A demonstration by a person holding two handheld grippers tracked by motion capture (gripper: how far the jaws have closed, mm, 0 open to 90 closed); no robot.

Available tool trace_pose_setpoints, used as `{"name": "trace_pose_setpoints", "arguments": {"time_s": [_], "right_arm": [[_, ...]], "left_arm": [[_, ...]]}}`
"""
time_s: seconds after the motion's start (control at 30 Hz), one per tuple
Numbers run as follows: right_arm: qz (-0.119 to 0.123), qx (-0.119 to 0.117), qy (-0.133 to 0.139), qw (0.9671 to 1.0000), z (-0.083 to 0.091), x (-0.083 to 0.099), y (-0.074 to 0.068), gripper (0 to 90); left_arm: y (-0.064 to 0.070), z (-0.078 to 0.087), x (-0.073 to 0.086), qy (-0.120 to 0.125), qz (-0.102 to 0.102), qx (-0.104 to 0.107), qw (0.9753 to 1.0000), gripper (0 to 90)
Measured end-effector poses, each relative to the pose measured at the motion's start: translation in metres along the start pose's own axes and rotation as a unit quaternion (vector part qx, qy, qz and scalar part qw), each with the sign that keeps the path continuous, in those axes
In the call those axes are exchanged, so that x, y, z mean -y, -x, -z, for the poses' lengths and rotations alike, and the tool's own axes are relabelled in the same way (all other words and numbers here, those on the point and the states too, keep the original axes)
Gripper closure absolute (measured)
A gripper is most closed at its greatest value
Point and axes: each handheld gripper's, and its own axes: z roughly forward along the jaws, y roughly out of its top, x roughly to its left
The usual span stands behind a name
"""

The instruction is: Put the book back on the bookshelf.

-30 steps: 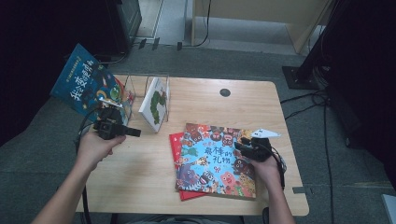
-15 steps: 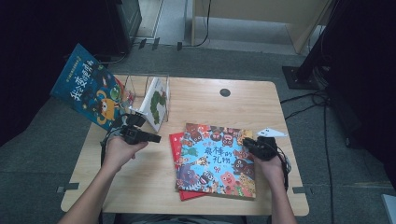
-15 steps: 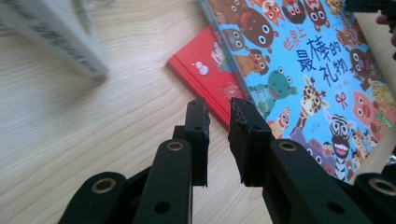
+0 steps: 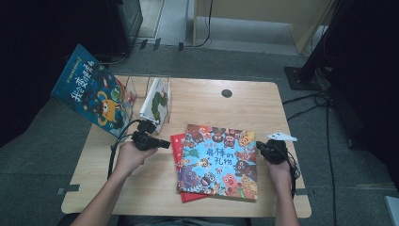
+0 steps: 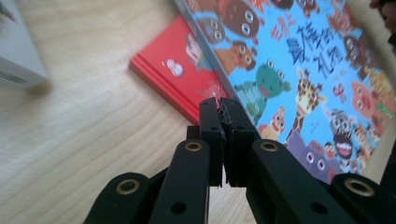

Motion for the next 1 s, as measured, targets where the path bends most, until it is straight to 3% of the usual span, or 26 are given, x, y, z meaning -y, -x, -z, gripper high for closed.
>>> {"name": "trace_pose_setpoints", "arguments": {"time_s": [0.43, 0.77, 1.0], "right_arm": [[-0.007, -0.004, -0.002, 1.0000, -0.007, -0.005, -0.006, 90.0], [0.016, -0.016, -0.003, 0.9997, -0.022, -0.018, -0.024, 90.0], [0.023, -0.026, -0.009, 0.9994, -0.031, -0.027, -0.032, 90.0]], "left_arm": [[0.015, -0.023, 0.012, -0.013, -0.012, 0.000, 0.9999, 88.6], [0.021, -0.027, 0.026, -0.021, -0.011, -0.007, 0.9997, 88.5], [0.021, -0.020, 0.035, -0.011, 0.003, -0.007, 0.9999, 88.6]]}}
